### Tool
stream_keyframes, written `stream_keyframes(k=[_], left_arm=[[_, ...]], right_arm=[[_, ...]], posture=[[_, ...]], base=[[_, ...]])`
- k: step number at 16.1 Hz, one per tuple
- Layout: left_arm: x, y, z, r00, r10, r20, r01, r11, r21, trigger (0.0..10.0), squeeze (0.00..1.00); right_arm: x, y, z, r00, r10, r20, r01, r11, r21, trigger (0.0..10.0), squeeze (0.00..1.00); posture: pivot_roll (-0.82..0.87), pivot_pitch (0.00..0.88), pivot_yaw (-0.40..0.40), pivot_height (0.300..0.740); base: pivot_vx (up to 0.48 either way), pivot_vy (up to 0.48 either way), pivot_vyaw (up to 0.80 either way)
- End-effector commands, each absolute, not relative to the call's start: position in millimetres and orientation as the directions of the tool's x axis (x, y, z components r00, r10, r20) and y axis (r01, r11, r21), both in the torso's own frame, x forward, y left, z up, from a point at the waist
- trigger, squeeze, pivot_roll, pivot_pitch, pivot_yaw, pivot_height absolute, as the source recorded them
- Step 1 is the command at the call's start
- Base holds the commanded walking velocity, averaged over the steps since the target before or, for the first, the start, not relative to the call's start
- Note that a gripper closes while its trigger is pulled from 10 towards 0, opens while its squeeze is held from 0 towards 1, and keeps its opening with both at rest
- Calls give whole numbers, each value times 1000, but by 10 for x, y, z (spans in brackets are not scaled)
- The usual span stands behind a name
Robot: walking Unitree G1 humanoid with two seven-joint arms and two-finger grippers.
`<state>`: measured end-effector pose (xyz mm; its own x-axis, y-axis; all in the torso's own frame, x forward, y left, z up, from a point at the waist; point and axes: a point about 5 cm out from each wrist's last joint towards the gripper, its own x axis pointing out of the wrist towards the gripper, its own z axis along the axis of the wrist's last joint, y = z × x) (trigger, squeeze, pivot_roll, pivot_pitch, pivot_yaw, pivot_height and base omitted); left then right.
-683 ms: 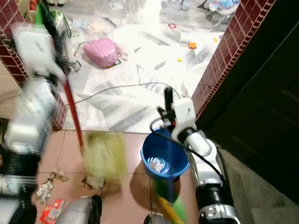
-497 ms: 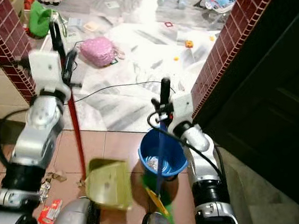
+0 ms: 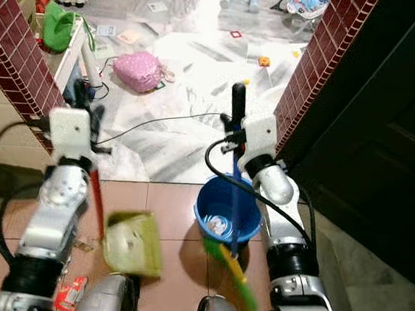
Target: Sweep floor
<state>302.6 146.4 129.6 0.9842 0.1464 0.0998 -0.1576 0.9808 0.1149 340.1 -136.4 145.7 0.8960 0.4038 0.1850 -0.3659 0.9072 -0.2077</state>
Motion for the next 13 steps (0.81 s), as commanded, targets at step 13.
stream_keyframes(k=[13], left_arm=[[2998, 1414, 1340, 988, 132, 83, -135, 990, 38, 10000, 0]], right_arm=[[3204, -1288, 1215, 887, 450, 109, -422, 883, -207, 10000, 0]], posture=[[-37, 112, -19, 740]], base=[[0, 0, 0]])
